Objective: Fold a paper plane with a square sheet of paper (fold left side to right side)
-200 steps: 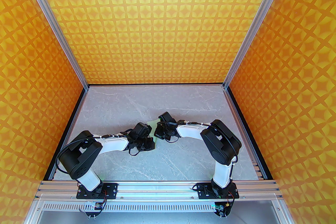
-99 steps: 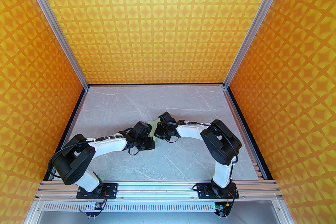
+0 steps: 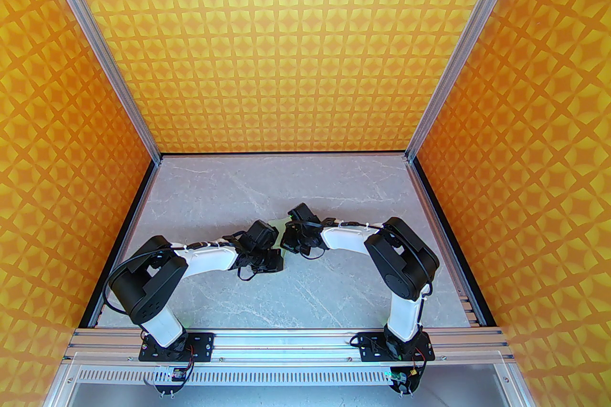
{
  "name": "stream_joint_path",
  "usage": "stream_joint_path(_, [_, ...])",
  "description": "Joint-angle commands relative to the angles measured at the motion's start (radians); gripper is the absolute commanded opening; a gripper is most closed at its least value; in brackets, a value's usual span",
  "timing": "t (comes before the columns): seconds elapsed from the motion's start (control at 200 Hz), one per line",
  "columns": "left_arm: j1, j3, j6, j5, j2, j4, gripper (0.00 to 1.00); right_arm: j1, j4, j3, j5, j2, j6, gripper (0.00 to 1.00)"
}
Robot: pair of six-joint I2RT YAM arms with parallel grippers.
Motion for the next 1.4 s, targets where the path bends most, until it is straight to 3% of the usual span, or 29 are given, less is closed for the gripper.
stream_joint_path(0.0, [0.012,-0.017,0.012,-0.013,-0.069,-0.014,0.08,0.001,-0.041,0.013,0.029,-0.014,-0.003,0.00])
stream_joint_path(0.13, [0.056,0.001,0.010,-0.012,-0.113,-0.022,0.11,-0.003,-0.067,0.017,0.042,-0.026,-0.012,0.00])
stream_joint_path(0.225, [0.076,0.021,0.018,-0.013,-0.092,-0.020,0.19,-0.006,-0.088,0.021,0.052,-0.037,-0.022,0.00])
stream_joint_path(0.4, [0.139,0.050,-0.003,0.009,-0.015,0.040,0.18,-0.010,-0.105,0.026,0.055,-0.040,-0.028,0.00])
stream_joint_path(1.18, [0.139,0.128,-0.019,0.041,0.160,0.043,0.13,-0.010,-0.073,0.012,0.038,-0.038,-0.019,0.00])
stream_joint_path(1.24, [0.139,0.129,-0.021,0.040,0.164,0.040,0.13,-0.010,-0.074,0.012,0.038,-0.046,-0.021,0.08])
stream_joint_path(1.395, [0.138,0.142,-0.018,0.035,0.177,0.007,0.12,-0.014,-0.089,0.009,0.043,-0.076,-0.036,0.18])
